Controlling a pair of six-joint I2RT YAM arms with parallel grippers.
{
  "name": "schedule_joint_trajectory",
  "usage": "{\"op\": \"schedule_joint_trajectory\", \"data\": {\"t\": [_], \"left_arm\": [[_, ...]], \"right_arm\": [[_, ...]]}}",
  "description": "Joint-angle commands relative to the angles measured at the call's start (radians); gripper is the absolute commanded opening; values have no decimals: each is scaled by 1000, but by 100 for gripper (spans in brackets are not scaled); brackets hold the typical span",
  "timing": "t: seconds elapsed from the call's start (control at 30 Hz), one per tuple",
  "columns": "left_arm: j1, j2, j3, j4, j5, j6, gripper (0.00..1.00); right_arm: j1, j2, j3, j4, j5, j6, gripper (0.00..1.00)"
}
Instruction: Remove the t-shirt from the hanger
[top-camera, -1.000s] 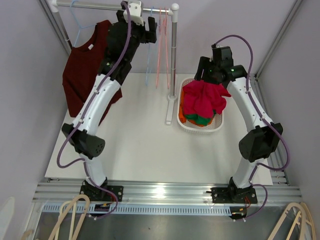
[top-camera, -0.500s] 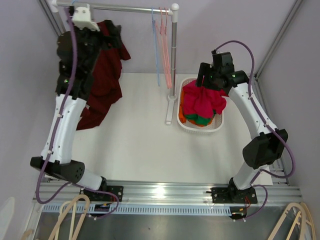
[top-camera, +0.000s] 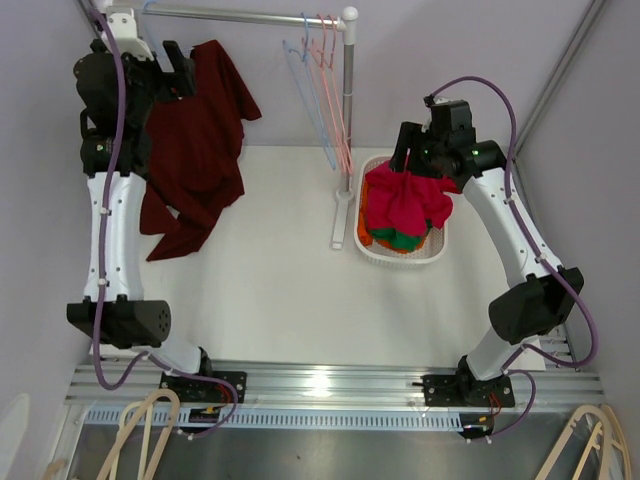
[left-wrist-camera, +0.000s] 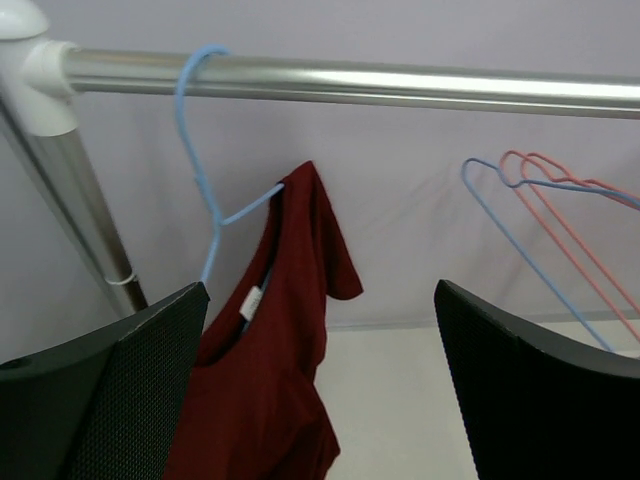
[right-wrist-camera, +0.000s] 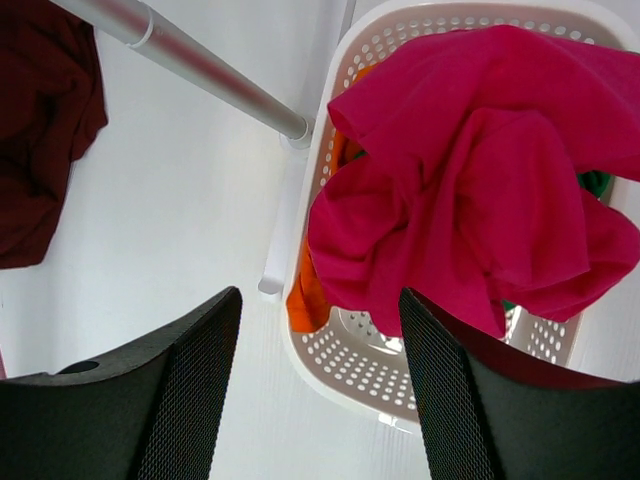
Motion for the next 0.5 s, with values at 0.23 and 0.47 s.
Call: {"op": "schedule_joint_trajectory", "data": {"t": [0.23, 0.47], "left_arm": [[137, 150, 169, -24, 181, -39, 99], [141, 277, 297, -27, 191, -39, 97]], "right_arm": [[21, -103, -47, 37, -42, -12, 69], [21, -135, -55, 46, -51, -13, 69]]}}
